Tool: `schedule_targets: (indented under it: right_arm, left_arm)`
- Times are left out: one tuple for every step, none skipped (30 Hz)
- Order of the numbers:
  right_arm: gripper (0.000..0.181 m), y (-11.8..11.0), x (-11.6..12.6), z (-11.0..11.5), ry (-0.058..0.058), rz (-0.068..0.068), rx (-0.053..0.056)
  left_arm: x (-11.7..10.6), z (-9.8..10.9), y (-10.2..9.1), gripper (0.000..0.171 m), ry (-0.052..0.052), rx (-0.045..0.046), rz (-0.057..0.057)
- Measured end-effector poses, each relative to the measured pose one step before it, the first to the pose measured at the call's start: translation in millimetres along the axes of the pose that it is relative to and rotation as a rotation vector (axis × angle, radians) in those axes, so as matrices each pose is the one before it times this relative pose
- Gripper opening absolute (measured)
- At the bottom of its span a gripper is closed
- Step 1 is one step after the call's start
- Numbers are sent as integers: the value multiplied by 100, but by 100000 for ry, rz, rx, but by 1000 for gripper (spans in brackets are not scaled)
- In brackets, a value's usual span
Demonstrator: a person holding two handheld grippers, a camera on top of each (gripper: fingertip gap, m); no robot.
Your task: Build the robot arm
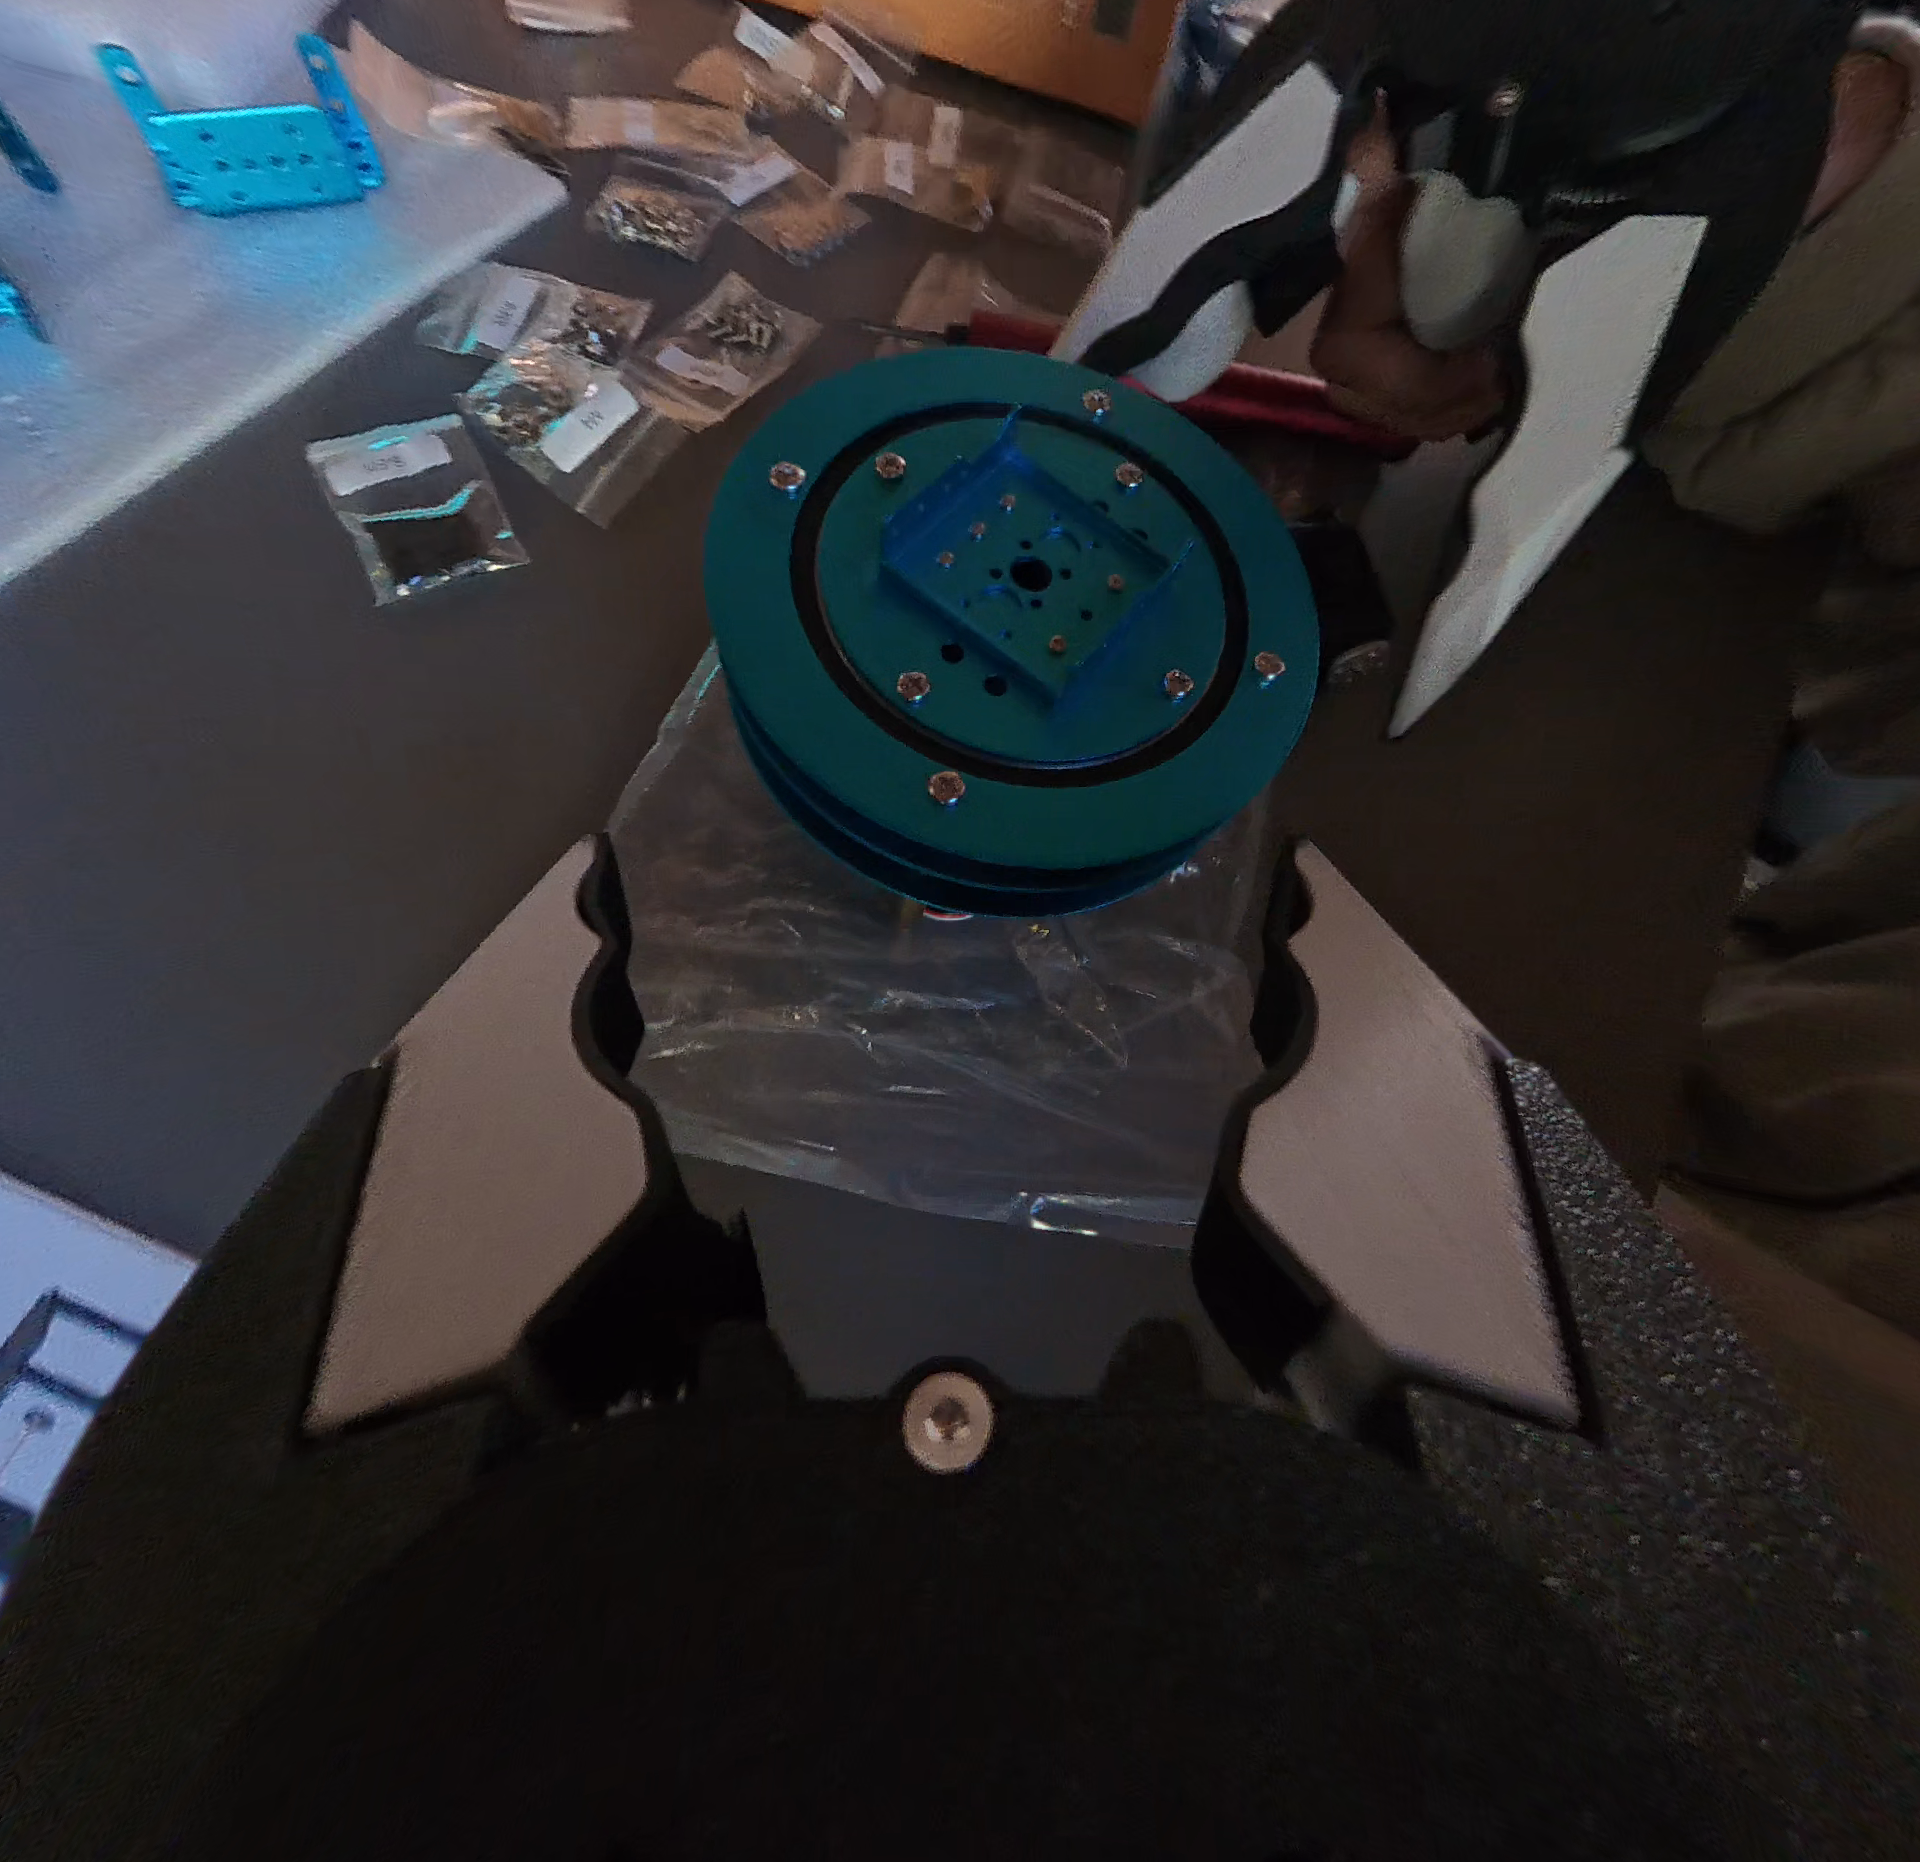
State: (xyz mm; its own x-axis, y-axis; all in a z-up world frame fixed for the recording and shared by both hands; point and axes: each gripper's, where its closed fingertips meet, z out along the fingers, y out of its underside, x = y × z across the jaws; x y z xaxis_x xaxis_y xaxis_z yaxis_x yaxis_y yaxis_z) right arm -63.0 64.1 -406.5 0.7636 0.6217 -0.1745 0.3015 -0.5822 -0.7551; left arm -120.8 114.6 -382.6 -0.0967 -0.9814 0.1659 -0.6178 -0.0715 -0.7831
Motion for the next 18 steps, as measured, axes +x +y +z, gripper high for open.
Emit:
schedule_targets:
  right_arm:
    - [118,0,248,403,384,485,-900]
    - [115,-69,42,300,-1097,458,-528]
    - [112,-45,35,175,-1005,-9,-717]
    - [103,-126,-31,36,-1069,-341,-143]
    - [100,-25,89,-12,9,-134,-684]
    - [94,35,318,-68,1184,-316,-1026]
    - [89,1,225,-94,178,325,-725]
    - [88,-7,-27,-43,-1040,998,-987]
    - [89,25,-12,-40,-235,-856,-1412]
    - [88,104,-88,-45,-522,-985,-2342]
    - [88,40,-127,-113,-853,-1334,-2116]
    - [88,8,-99,-175,-892,-1790,-2100]
    - [88,-25,-85,-219,-1051,-1841,-1991]
    - [88,-126,-56,-233,-1278,-1731,-1163]
    - [88,-121,-33,-214,-2082,-1598,-1018]
    - [88,-182,8,-190,-2427,-2051,-740]
    - [88,-201,43,-109,-2726,-1495,-283]
    - [87,-18,59,42,-3199,-833,-1344]
  left_arm:
    - [146,424,65,121,3455,-1303,639]
    - [125,468,174,119,3164,-1312,248]
    - [174,456,231,112,2929,-1094,299]
    - [304,371,77,99,2910,45,193]
    - [198,232,-88,97,1492,1086,-154]
    - [51,99,-87,99,-131,1052,-260]
    - [68,37,-39,99,-535,506,-571]
    - [79,37,-27,99,-1080,12,-869]
    - [104,53,4,99,-1556,-377,-544]
    - [146,31,70,100,-1726,-895,115]
    - [189,-11,103,100,-1576,-1246,28]
    - [237,-26,86,100,-1347,-1053,-550]
    - [214,-38,6,100,-1669,-383,-535]
    - [129,-60,-1,99,-2345,176,-2]
    - [122,-30,69,97,-2106,-20,-538]
    - [154,27,145,97,-1516,-374,-1821]
    - [64,106,183,96,-2005,-364,-1632]
    - [2,144,250,95,-2323,-512,-842]
